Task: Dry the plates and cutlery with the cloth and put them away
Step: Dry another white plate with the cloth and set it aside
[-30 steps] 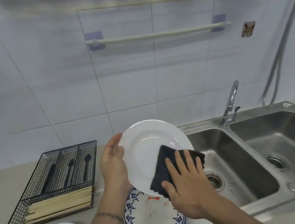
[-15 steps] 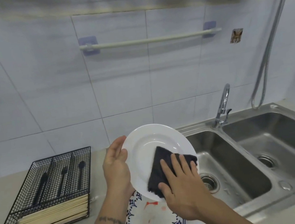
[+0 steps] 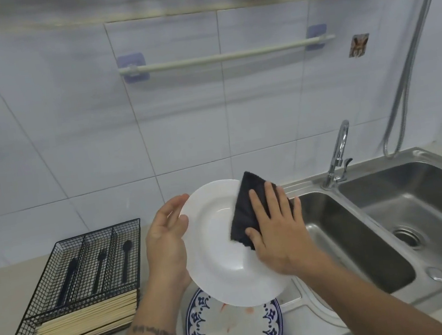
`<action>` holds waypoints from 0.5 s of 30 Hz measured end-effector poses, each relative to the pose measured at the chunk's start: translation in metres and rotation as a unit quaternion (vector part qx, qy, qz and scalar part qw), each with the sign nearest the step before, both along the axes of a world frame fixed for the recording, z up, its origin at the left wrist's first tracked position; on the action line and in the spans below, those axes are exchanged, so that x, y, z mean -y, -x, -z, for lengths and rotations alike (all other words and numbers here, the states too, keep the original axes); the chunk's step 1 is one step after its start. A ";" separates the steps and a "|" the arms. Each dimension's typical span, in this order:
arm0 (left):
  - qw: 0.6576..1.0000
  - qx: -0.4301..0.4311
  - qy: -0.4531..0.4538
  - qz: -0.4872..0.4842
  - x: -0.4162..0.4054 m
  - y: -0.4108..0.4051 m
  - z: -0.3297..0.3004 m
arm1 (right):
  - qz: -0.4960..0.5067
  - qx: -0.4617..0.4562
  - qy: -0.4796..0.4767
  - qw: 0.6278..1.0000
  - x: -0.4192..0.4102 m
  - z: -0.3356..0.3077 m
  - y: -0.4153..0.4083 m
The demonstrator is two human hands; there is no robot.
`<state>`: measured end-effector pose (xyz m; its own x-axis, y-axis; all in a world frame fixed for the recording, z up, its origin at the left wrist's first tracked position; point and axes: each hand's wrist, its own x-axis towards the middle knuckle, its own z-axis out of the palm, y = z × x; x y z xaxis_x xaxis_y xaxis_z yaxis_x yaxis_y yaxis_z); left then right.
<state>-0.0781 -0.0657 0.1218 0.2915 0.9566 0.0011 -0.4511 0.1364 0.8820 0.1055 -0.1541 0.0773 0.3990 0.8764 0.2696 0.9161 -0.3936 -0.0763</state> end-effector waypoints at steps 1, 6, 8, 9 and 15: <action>1.000 -0.008 -0.007 0.007 0.000 0.000 -0.002 | 0.002 -0.006 -0.006 1.000 -0.001 -0.001 0.001; 0.995 -0.040 -0.044 0.076 0.008 -0.018 -0.011 | -0.061 0.031 -0.066 0.996 -0.022 -0.037 0.013; 0.996 -0.015 -0.038 0.077 0.008 -0.018 -0.011 | -0.061 0.056 -0.090 0.993 -0.025 -0.051 0.007; 0.997 0.002 -0.030 0.070 0.007 -0.015 -0.010 | -0.049 0.041 -0.096 0.993 -0.024 -0.055 0.001; 0.996 -0.019 -0.038 0.083 0.009 0.008 0.014 | -0.060 -0.156 -0.072 0.983 0.007 -0.044 -0.023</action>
<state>-0.0866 -0.0750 0.1082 0.4460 0.8931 0.0578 -0.3942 0.1380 0.9086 0.1281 -0.1616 0.1209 0.3778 0.8838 0.2761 0.8785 -0.2479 -0.4084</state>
